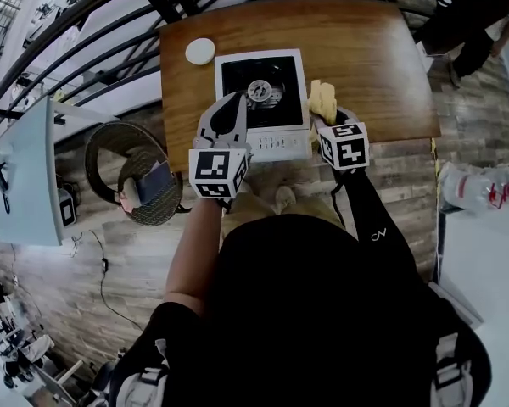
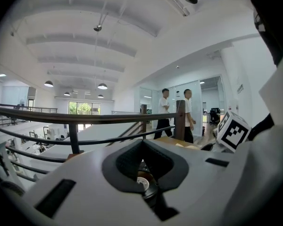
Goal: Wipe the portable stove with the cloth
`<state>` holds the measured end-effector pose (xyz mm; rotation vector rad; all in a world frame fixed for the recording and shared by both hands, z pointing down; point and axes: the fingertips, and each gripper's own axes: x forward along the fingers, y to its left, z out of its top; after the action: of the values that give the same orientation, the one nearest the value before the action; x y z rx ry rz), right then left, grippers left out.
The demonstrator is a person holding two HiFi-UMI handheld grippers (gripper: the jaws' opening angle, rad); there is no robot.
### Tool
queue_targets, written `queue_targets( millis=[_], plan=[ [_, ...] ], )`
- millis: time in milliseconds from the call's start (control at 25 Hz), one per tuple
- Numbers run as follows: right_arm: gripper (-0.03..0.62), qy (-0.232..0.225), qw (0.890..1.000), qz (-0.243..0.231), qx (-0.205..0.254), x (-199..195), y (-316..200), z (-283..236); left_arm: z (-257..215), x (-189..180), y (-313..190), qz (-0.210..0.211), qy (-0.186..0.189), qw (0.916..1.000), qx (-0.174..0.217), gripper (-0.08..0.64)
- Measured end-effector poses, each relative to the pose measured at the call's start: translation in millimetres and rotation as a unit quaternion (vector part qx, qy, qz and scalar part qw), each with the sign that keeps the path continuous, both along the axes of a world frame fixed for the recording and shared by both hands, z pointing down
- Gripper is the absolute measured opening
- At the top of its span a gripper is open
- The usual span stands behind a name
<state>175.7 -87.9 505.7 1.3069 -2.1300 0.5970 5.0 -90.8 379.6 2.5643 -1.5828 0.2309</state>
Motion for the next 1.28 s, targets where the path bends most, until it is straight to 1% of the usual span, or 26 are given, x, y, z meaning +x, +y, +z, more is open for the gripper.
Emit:
queue_targets(
  millis=[120, 200, 280, 440, 560, 640, 680, 760, 920, 1120, 1280],
  plan=[
    [0.121, -0.034, 0.996, 0.013, 0.076, -2, -25, -49, -23, -1, -7, -0.019, -0.008, 0.9996, 0.021, 0.008],
    [0.121, -0.064, 0.990, 0.017, 0.125, -5, -35, -85, -42, -2, -9, -0.024, -0.009, 0.9989, 0.040, 0.008],
    [0.121, -0.086, 0.981, 0.020, 0.175, -8, -42, -120, -62, -3, -9, -0.026, -0.010, 0.9978, 0.060, 0.008],
    [0.121, -0.110, 0.959, 0.017, 0.260, -17, -49, -178, -96, -5, -13, -0.034, -0.015, 0.9946, 0.097, 0.008],
    [0.121, -0.112, 0.943, 0.010, 0.314, -25, -50, -206, -116, -10, -19, -0.049, -0.022, 0.9918, 0.116, 0.008],
    [0.121, -0.101, 0.932, 0.010, 0.349, -30, -53, -217, -129, -16, -22, -0.056, -0.023, 0.9891, 0.134, 0.008],
    [0.121, -0.094, 0.928, 0.012, 0.360, -33, -55, -220, -135, -19, -24, -0.059, -0.026, 0.9876, 0.144, 0.008],
    [0.121, -0.086, 0.925, 0.016, 0.369, -40, -59, -224, -141, -27, -31, -0.066, -0.039, 0.9856, 0.151, 0.008],
    [0.121, -0.079, 0.927, 0.014, 0.367, -54, -67, -225, -141, -42, -47, -0.071, -0.048, 0.9850, 0.150, 0.008],
    [0.121, -0.076, 0.927, 0.013, 0.366, -68, -79, -224, -142, -43, -63, -0.049, -0.048, 0.9844, 0.162, 0.008],
    [0.120, -0.043, 0.929, 0.010, 0.368, -74, -85, -218, -140, -43, -74, -0.033, -0.041, 0.9847, 0.166, 0.008]
  ],
)
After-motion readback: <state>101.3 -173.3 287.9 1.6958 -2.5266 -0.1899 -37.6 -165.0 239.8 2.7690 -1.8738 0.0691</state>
